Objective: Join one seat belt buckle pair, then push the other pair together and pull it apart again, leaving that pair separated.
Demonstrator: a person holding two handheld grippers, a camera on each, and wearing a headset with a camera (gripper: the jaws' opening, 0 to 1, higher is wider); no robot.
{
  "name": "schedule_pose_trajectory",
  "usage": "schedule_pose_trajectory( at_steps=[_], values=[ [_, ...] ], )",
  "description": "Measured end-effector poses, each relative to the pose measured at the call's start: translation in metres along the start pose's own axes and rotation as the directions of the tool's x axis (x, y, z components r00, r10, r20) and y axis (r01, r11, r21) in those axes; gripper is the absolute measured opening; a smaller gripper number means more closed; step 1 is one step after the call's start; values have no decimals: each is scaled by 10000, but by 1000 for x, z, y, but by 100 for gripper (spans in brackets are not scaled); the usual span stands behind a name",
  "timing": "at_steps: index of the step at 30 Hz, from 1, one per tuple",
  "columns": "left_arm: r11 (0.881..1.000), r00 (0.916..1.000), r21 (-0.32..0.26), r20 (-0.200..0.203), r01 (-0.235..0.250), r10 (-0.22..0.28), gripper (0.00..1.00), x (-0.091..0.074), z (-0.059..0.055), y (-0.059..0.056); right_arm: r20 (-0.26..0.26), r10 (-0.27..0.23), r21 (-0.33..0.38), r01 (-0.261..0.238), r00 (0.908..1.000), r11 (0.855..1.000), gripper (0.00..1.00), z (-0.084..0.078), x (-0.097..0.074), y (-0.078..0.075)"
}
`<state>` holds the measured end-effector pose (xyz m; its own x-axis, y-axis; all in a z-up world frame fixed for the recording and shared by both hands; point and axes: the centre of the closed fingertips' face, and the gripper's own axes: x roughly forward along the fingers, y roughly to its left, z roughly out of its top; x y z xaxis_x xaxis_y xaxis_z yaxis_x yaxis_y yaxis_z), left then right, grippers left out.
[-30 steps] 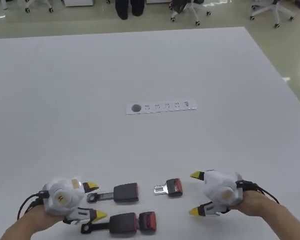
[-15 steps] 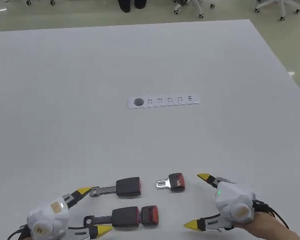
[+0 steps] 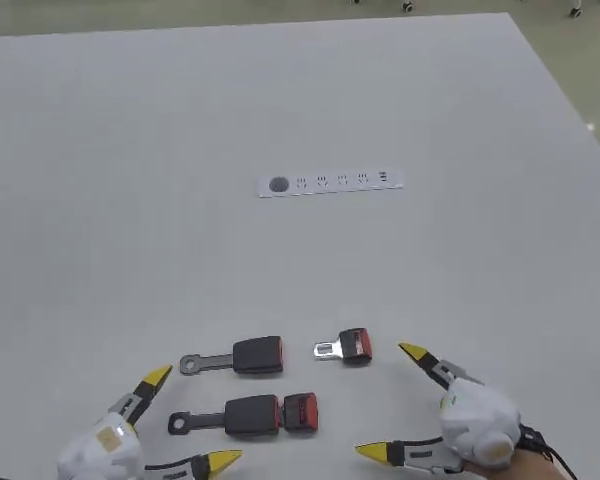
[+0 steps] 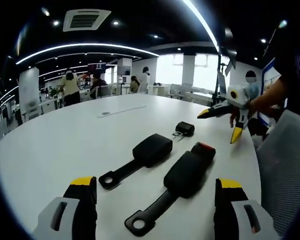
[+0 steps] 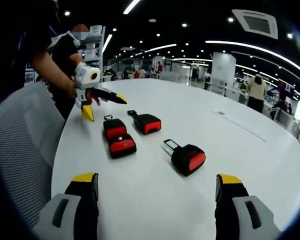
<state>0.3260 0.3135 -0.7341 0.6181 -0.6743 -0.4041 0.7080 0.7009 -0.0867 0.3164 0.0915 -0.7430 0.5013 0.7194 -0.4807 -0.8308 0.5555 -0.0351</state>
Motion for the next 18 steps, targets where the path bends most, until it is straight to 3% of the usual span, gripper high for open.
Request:
schedule_pose_trajectory(
  at_steps=[4, 9, 18],
  values=[
    [9998, 9995, -178, 299, -113, 119, 100, 0, 0, 2, 170, -67, 58, 66, 9998, 10000, 99, -2, 1, 3],
    [9999, 9996, -25, 275, -111, 112, 100, -2, -11, 4, 275, -63, 279, 55, 9996, 9996, 99, -3, 2, 7],
    [10000, 9998, -50, 168, -74, 75, 100, -5, -11, -1, 485, -307, 455, 285, 9983, 9986, 99, -2, 0, 4]
  ],
)
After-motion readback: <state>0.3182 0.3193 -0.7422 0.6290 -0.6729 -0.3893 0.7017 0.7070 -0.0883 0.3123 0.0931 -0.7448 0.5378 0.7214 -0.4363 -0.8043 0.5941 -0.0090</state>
